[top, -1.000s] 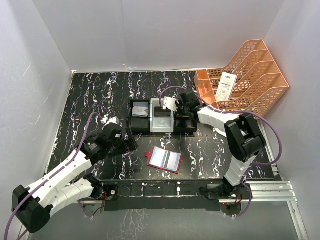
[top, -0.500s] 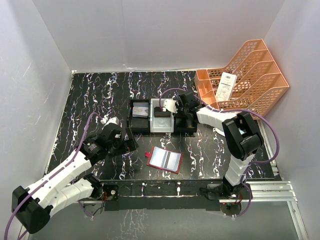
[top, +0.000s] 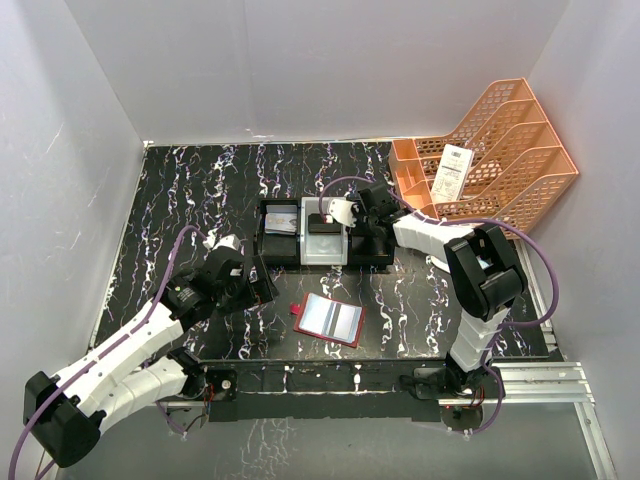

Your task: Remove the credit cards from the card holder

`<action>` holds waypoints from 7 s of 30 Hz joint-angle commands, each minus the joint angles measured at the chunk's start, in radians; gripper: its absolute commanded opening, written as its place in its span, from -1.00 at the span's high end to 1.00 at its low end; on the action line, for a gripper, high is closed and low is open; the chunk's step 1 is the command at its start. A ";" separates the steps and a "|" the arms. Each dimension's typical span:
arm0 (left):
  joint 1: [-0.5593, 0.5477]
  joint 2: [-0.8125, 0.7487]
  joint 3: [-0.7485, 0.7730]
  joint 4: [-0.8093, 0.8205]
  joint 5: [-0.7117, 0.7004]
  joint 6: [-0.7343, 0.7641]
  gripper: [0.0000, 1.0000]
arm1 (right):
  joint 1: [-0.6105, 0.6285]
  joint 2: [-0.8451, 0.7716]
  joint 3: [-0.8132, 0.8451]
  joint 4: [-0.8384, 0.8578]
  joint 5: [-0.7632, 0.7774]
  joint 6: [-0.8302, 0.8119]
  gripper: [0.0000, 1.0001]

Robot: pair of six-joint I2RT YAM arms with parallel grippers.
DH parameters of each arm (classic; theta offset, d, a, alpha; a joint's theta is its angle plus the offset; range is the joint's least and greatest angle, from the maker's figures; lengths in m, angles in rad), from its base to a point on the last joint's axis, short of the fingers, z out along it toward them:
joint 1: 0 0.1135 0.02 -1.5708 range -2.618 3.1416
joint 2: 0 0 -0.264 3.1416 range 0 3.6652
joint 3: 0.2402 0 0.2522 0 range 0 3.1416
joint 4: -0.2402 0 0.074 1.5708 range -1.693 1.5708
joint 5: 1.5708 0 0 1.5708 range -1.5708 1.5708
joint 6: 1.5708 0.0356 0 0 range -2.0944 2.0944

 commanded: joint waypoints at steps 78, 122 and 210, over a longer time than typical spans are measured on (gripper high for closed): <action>-0.231 0.373 -0.272 0.714 0.083 -0.165 0.13 | 0.140 -0.728 -0.659 0.007 -0.458 1.948 0.44; -0.304 0.452 -0.258 0.971 0.119 -0.240 0.32 | 0.226 -0.445 -0.427 -0.105 -0.386 1.781 0.62; -0.302 0.297 -0.435 1.038 0.058 -0.304 1.00 | 0.252 -0.299 -0.559 0.011 -0.372 1.791 0.61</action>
